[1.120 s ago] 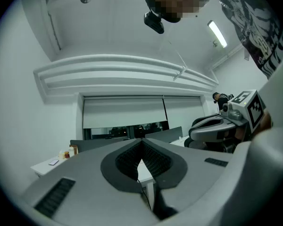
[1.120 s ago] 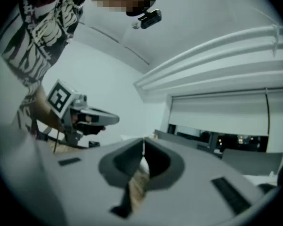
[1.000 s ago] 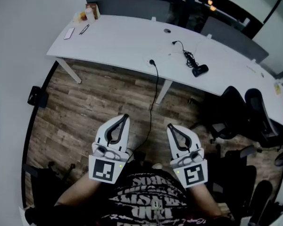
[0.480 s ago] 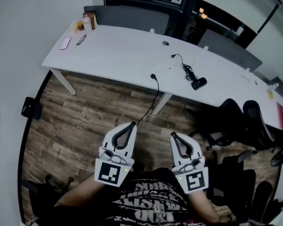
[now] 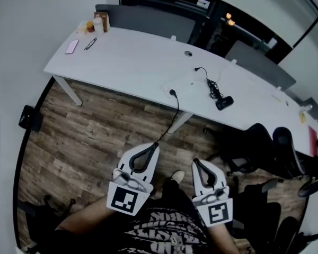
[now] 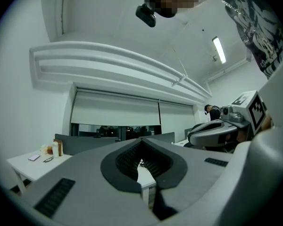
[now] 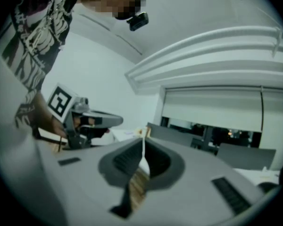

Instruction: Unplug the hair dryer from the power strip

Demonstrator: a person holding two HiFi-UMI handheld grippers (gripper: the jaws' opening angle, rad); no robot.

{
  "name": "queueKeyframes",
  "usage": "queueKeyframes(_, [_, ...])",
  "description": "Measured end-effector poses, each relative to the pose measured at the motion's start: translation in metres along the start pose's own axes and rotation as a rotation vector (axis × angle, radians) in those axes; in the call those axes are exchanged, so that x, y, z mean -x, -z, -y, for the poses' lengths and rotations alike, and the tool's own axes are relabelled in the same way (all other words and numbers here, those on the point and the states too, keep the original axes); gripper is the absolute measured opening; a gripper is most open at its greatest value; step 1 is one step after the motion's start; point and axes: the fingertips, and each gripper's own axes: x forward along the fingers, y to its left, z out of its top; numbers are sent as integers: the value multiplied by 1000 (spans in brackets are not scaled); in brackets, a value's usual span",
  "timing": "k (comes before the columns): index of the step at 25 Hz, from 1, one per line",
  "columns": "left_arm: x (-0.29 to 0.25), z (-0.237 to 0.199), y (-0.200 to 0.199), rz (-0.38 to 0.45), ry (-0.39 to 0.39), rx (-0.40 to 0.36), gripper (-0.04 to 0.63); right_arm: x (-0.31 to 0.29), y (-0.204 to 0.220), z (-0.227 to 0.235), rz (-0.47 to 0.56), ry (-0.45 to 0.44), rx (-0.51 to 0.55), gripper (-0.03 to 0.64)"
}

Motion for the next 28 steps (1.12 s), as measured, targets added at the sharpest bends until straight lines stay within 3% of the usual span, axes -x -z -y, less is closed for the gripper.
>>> queueKeyframes(3, [-16,0,2,-15,7,-64,28,-10,8,14,2,-16,-15,35])
queueKeyframes(7, [-35,-9,22,-63,-100,60,28,-24,21,40,7,-48,-29,35])
queueKeyframes(9, [-48,-12,26,-73,-135,80,28,-32,26,58,10,-68,-32,35])
queueKeyframes(18, [-124,-2,26,-90,-192,45,28,-59,39,143,32,-129,-63,35])
queueKeyframes(28, [-174,9,20,-100,-296,10,28,-69,45,200,76,-231,-92,35])
